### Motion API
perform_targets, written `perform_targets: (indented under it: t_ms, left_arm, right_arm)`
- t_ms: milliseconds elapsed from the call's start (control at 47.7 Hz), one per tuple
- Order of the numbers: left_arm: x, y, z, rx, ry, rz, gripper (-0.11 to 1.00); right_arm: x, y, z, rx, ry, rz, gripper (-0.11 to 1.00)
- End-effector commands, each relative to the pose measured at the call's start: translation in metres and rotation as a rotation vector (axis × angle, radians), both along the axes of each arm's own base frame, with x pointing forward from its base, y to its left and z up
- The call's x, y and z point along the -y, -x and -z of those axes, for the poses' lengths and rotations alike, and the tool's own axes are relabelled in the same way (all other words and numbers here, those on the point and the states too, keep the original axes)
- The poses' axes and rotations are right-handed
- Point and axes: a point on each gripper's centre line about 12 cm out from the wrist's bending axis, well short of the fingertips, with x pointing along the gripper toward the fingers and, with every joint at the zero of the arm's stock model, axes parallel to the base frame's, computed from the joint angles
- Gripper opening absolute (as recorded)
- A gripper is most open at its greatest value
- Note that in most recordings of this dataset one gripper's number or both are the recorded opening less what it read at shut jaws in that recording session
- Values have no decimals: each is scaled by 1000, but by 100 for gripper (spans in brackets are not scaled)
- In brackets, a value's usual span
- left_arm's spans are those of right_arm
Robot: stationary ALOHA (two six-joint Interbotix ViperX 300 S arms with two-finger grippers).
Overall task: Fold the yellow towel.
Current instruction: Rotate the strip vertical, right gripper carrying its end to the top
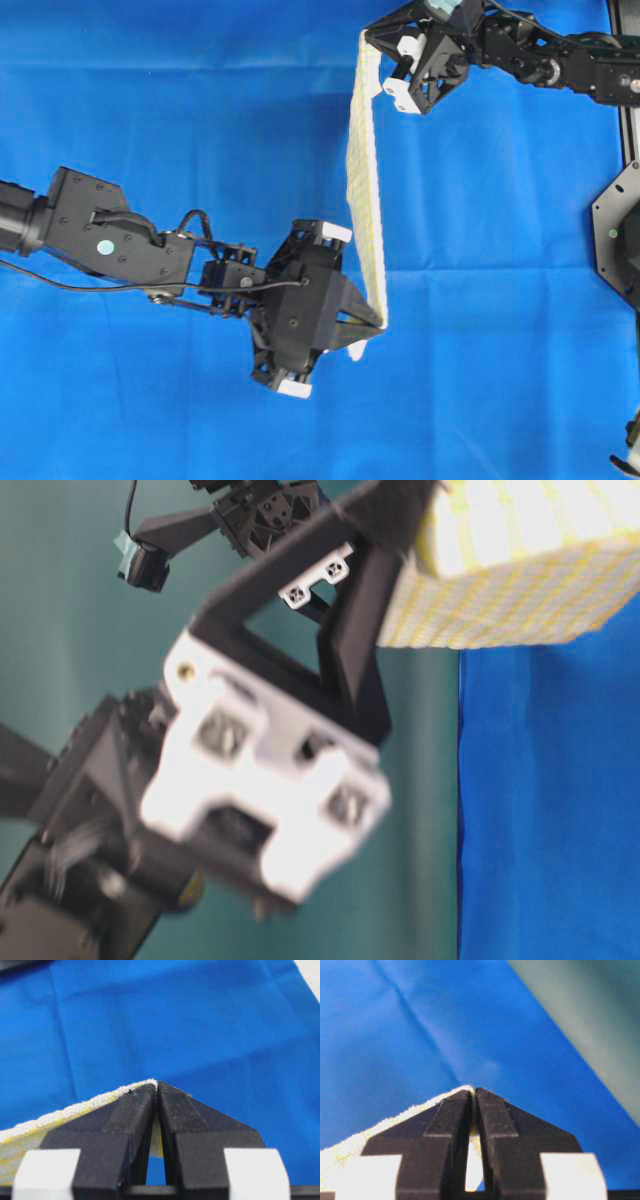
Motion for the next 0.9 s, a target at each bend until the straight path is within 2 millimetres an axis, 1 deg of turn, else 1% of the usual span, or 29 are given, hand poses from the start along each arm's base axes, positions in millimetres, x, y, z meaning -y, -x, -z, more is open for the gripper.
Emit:
perform_targets:
  t_ms: [0,126,209,293,398,566,649,880]
  left_arm:
    - [10,-10,-21,84,13,17,2]
    - [3,-25,-13,83,-8,6,2]
    - [2,-33,-8,86,-15,4,2]
    - [1,-39,0,77,-17,0,2]
    - [0,-40,10,61,-12,-6,2]
    - [-1,-32,20,27,6,-18,2]
    - [-2,-25,27,10,12,-22,2]
    - [-6,6,40,8,88,-60,2]
  right_arm:
    - [18,16,-17,45,30,71,3]
    - [16,28,-19,51,31,83,3]
    - [14,33,-20,54,28,85,3]
    - [12,34,-18,43,16,78,3]
    - [12,30,-17,29,2,64,3]
    - [18,17,-9,4,-22,51,3]
    - [22,5,-3,-14,-36,37,3]
    - [26,-35,7,-30,-45,-10,3]
